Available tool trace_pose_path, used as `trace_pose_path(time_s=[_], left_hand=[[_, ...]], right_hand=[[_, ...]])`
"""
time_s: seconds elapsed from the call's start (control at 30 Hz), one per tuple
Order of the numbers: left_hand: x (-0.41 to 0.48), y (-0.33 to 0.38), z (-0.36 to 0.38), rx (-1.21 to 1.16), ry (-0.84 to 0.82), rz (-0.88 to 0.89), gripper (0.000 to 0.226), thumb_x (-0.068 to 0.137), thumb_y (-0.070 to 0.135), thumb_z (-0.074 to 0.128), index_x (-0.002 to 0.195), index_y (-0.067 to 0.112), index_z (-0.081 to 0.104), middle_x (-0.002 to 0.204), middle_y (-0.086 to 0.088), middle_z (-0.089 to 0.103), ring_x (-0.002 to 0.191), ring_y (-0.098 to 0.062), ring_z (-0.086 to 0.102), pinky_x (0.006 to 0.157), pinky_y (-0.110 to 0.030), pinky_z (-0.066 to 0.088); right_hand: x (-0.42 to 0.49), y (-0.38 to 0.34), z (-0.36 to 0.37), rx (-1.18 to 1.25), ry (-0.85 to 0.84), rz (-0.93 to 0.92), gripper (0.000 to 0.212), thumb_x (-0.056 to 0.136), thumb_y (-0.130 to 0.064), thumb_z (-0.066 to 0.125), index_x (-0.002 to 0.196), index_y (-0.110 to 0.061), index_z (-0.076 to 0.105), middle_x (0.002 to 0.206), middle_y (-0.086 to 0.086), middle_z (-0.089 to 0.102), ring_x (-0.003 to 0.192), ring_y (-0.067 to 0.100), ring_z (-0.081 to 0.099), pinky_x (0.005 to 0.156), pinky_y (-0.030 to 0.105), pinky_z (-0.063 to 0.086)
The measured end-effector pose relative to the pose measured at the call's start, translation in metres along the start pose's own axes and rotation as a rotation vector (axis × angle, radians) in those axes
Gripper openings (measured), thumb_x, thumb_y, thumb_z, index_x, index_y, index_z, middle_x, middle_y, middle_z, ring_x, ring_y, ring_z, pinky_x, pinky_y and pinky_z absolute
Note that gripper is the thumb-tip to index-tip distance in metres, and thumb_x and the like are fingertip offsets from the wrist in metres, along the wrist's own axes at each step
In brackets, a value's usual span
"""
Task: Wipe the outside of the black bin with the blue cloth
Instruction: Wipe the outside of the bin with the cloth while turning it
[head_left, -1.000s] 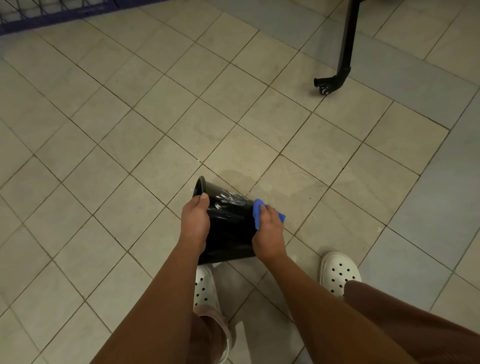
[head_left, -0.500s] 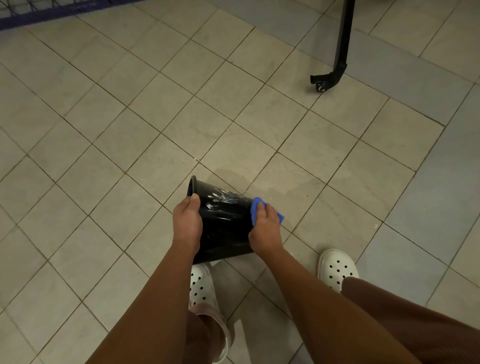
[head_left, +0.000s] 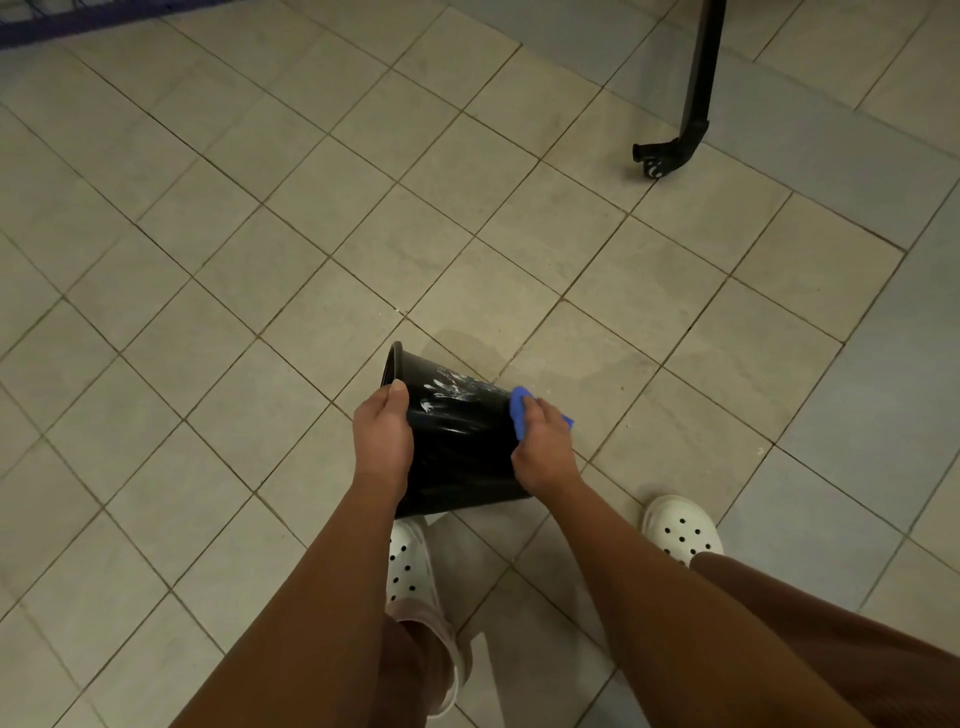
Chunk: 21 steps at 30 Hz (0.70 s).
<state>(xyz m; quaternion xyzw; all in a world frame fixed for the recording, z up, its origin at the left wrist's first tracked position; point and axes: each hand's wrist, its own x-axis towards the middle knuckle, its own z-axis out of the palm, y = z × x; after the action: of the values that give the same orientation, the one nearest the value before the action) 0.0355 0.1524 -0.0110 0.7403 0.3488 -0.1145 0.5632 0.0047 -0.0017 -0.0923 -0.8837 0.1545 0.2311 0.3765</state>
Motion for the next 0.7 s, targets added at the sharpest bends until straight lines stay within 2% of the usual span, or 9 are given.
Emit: trace_pose_path(time_s=[0.1, 0.2, 0.27, 0.37, 0.5, 0.57, 0.63, 0.7], left_hand=[[0.002, 0.0, 0.001, 0.002, -0.001, 0.01, 0.037, 0.103, 0.025, 0.045, 0.094, -0.004, 0.065, 0.092, -0.022, 0.066, 0.088, -0.032, 0.062, 0.086, -0.043, 0.051], [0.002, 0.004, 0.0, -0.022, -0.011, -0.026, 0.032, 0.103, 0.023, 0.044, 0.092, 0.003, 0.066, 0.09, -0.017, 0.067, 0.086, -0.03, 0.063, 0.078, -0.037, 0.051], [0.0, 0.005, 0.0, -0.03, -0.023, -0.04, 0.029, 0.104, 0.022, 0.044, 0.098, 0.004, 0.066, 0.092, -0.015, 0.068, 0.084, -0.027, 0.065, 0.071, -0.032, 0.05], [-0.001, 0.004, 0.001, -0.055, -0.015, -0.044, 0.03, 0.104, 0.021, 0.044, 0.104, 0.001, 0.067, 0.095, -0.017, 0.068, 0.086, -0.028, 0.065, 0.072, -0.032, 0.051], [0.002, 0.005, 0.003, -0.046, -0.023, -0.03, 0.031, 0.103, 0.022, 0.046, 0.101, 0.001, 0.068, 0.097, -0.019, 0.069, 0.093, -0.032, 0.065, 0.082, -0.037, 0.051], [0.002, 0.005, 0.003, -0.047, -0.032, -0.034, 0.031, 0.103, 0.023, 0.045, 0.1, 0.003, 0.068, 0.097, -0.019, 0.069, 0.093, -0.032, 0.065, 0.082, -0.038, 0.051], [0.003, 0.006, 0.004, -0.05, -0.032, -0.036, 0.03, 0.103, 0.022, 0.045, 0.095, 0.004, 0.067, 0.094, -0.018, 0.068, 0.09, -0.031, 0.064, 0.077, -0.036, 0.05], [0.004, 0.006, 0.004, -0.027, -0.048, -0.017, 0.031, 0.104, 0.021, 0.045, 0.087, 0.006, 0.067, 0.088, -0.016, 0.068, 0.084, -0.029, 0.064, 0.075, -0.036, 0.051]], right_hand=[[-0.015, -0.007, 0.011, -0.021, 0.06, 0.054, 0.072, 0.08, -0.006, 0.055, 0.144, -0.008, 0.022, 0.147, 0.015, 0.025, 0.136, 0.032, 0.02, 0.113, 0.045, 0.022], [-0.026, -0.029, 0.021, -0.058, 0.079, -0.069, 0.074, 0.083, -0.008, 0.053, 0.147, -0.011, 0.016, 0.153, 0.013, 0.016, 0.142, 0.031, 0.007, 0.116, 0.047, 0.012], [-0.021, -0.04, 0.019, -0.072, 0.051, -0.189, 0.076, 0.084, -0.007, 0.054, 0.148, -0.015, 0.015, 0.155, 0.009, 0.014, 0.144, 0.026, 0.004, 0.118, 0.046, 0.006], [-0.005, -0.032, 0.014, -0.084, 0.0, -0.242, 0.076, 0.081, -0.008, 0.056, 0.147, -0.017, 0.019, 0.152, 0.006, 0.022, 0.142, 0.023, 0.013, 0.116, 0.048, 0.012], [-0.006, -0.017, 0.011, -0.063, 0.038, -0.033, 0.073, 0.081, -0.009, 0.055, 0.145, -0.011, 0.02, 0.147, 0.012, 0.027, 0.137, 0.028, 0.02, 0.114, 0.046, 0.02], [-0.017, -0.021, 0.016, -0.072, 0.086, 0.001, 0.071, 0.083, -0.009, 0.053, 0.145, -0.009, 0.018, 0.147, 0.015, 0.025, 0.137, 0.031, 0.018, 0.113, 0.046, 0.02], [-0.032, -0.028, 0.026, -0.045, 0.14, -0.062, 0.071, 0.083, -0.004, 0.052, 0.146, -0.008, 0.018, 0.149, 0.017, 0.021, 0.139, 0.033, 0.015, 0.114, 0.049, 0.019], [-0.045, -0.036, 0.035, -0.007, 0.186, -0.207, 0.072, 0.082, 0.002, 0.054, 0.146, -0.007, 0.022, 0.151, 0.018, 0.021, 0.141, 0.035, 0.014, 0.113, 0.053, 0.02]])
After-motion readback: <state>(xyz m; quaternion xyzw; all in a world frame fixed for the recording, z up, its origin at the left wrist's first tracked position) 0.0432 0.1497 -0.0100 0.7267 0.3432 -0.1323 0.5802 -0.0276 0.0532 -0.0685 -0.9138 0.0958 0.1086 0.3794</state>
